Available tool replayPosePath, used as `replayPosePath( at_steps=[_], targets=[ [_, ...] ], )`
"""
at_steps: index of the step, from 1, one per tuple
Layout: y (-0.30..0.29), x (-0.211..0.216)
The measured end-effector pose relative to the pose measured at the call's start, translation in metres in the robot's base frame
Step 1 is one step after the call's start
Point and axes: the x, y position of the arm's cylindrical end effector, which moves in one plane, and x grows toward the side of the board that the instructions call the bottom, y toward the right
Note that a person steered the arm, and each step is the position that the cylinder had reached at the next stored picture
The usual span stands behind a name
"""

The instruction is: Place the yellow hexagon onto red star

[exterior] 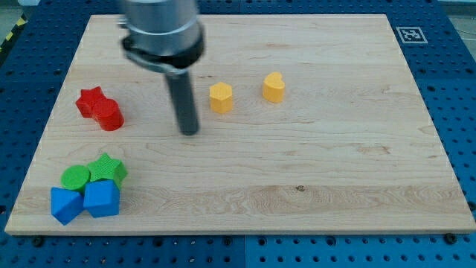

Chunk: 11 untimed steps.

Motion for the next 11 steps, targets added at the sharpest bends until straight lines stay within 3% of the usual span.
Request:
replayPosePath(
  at_steps=[1,2,7,11],
  targets=[
    [0.058,-0.010],
    [0.066,-0.034],
    [-0.083,-0.107],
    [-0.066,-0.123]
  ],
)
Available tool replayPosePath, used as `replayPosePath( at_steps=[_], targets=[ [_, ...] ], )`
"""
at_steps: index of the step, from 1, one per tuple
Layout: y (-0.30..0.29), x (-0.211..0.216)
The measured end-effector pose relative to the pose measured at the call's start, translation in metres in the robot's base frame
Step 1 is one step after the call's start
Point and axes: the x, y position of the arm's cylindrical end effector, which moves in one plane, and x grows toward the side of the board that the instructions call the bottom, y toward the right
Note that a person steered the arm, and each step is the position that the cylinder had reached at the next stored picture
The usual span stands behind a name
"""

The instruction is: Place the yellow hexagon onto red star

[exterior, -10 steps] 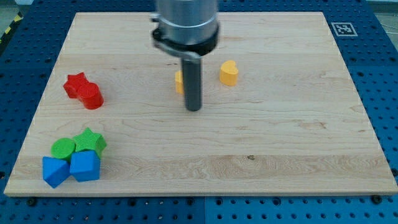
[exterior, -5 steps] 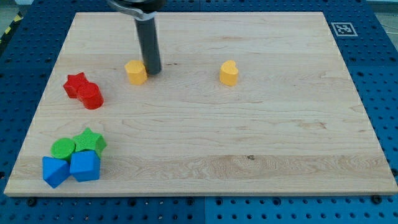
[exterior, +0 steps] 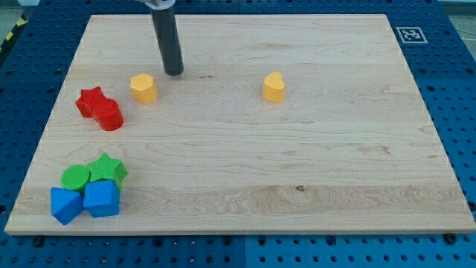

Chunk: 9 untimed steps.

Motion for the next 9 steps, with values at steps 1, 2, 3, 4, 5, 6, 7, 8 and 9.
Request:
replayPosePath(
  at_steps=[1,2,3,4,5,6,7,8,9],
  targets=[
    [-0.002,0.014],
    [-0.002,0.026],
    [-0.019,0.031],
    [-0.049,0.031],
    [-0.064,0.031],
    [-0.064,0.023],
    [-0.039,-0.009],
    [0.017,-0.036],
    [0.096,-0.047]
  ],
)
